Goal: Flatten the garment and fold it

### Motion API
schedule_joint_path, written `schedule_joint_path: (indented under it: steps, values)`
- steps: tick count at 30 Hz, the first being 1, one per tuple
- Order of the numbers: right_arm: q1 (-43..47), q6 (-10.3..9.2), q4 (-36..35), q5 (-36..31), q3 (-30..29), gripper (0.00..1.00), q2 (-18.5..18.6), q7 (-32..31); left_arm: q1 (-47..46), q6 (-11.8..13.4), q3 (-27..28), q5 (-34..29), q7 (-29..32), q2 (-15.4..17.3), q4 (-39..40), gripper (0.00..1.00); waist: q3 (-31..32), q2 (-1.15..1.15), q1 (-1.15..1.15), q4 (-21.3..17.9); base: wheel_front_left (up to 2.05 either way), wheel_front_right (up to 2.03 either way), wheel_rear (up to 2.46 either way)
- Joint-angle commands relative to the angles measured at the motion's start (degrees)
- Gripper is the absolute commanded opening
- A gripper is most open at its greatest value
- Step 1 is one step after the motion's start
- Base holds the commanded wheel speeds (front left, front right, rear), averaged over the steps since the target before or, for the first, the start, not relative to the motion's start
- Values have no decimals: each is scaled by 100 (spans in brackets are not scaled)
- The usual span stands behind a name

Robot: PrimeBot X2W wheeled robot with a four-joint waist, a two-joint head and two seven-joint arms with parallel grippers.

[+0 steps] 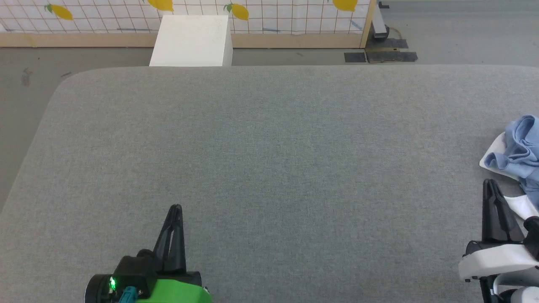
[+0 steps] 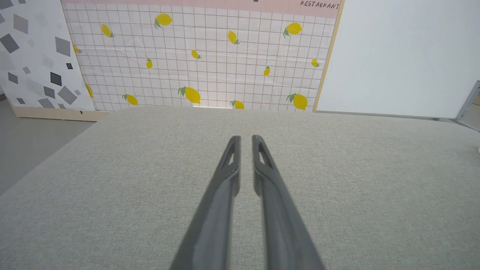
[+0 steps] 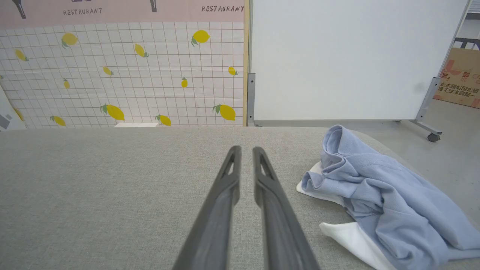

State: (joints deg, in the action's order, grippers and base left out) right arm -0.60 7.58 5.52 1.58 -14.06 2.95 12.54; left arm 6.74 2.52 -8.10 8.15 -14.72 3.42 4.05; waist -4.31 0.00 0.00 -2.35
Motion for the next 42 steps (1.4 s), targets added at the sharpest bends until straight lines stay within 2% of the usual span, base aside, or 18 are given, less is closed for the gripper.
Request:
schedule_joint_path:
  steps: [1, 42]
  values:
    - [1, 0, -4, -2, 15, 0, 0, -12, -7, -2, 9, -8, 15, -1, -4, 0, 4, 0, 0, 2, 0, 0, 0]
    - [21, -3, -193, -55, 493, 0, -2, -439, -236, -88, 285, -285, 516, -19, -142, 0, 151, 0, 0, 82, 0, 0, 0]
